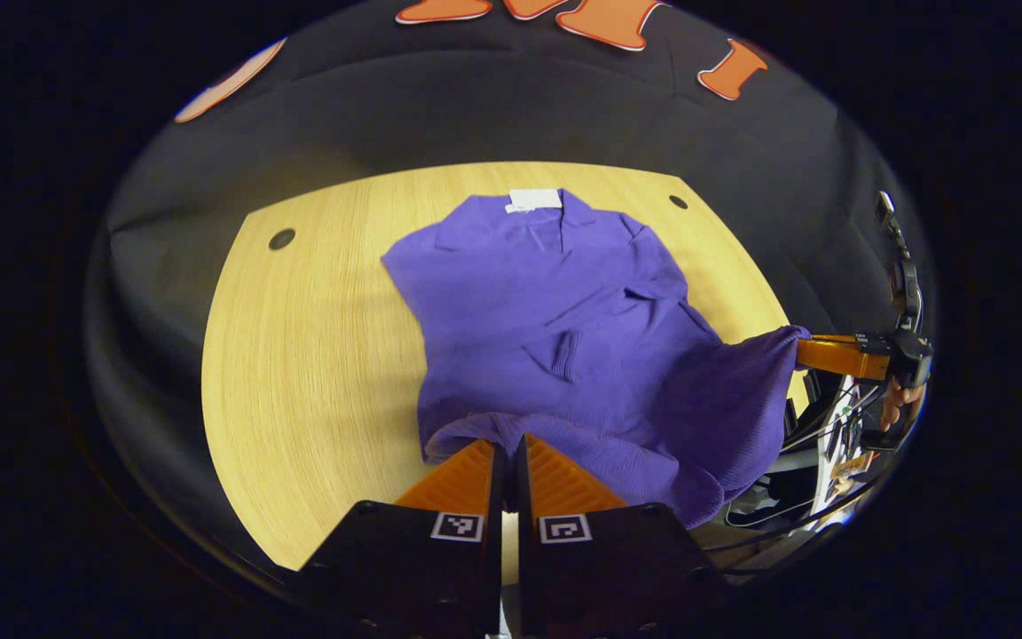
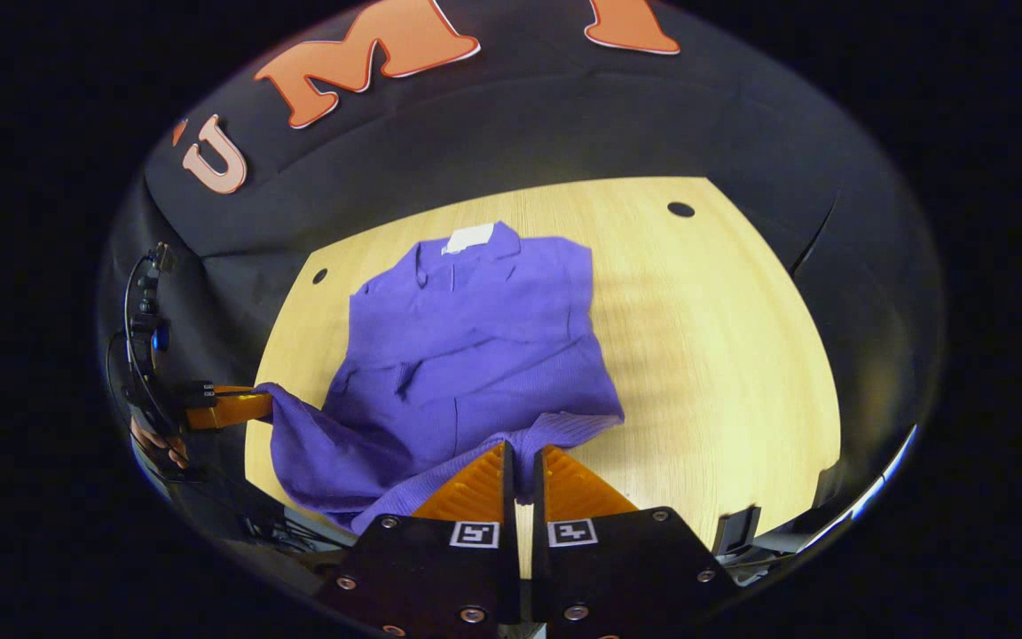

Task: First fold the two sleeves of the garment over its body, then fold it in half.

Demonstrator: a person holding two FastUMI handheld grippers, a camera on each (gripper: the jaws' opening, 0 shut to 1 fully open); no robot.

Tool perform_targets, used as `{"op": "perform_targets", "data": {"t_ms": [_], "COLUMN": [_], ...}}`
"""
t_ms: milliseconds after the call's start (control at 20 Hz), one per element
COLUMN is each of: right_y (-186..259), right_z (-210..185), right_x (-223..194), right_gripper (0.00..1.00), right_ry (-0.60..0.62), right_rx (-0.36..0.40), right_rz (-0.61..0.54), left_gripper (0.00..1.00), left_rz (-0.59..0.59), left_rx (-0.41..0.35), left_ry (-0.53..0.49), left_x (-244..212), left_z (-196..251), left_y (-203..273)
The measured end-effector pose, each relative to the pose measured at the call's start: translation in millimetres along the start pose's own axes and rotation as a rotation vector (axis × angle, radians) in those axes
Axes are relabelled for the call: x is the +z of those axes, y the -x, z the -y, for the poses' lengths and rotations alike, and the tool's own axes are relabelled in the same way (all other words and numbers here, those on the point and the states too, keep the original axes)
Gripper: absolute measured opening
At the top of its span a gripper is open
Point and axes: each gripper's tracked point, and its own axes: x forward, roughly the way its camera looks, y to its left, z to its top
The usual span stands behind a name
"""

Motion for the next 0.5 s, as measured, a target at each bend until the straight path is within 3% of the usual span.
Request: {"op": "perform_targets", "data": {"t_ms": [300,500], "right_y": [-6.9,-25.5], "right_z": [-6.2,-2.6], "right_x": [57.0,97.0], "right_gripper": [0.05,0.05], "right_ry": [-0.027,-0.019], "right_rx": [-0.069,-0.04], "right_rz": [0.077,0.091], "left_gripper": [0.09,0.09], "left_rz": [0.049,0.082], "left_rx": [0.003,0.041], "left_ry": [-0.078,-0.104], "left_x": [71.9,123.7], "left_z": [-18.1,-19.5], "left_y": [-0.4,-12.5]}}
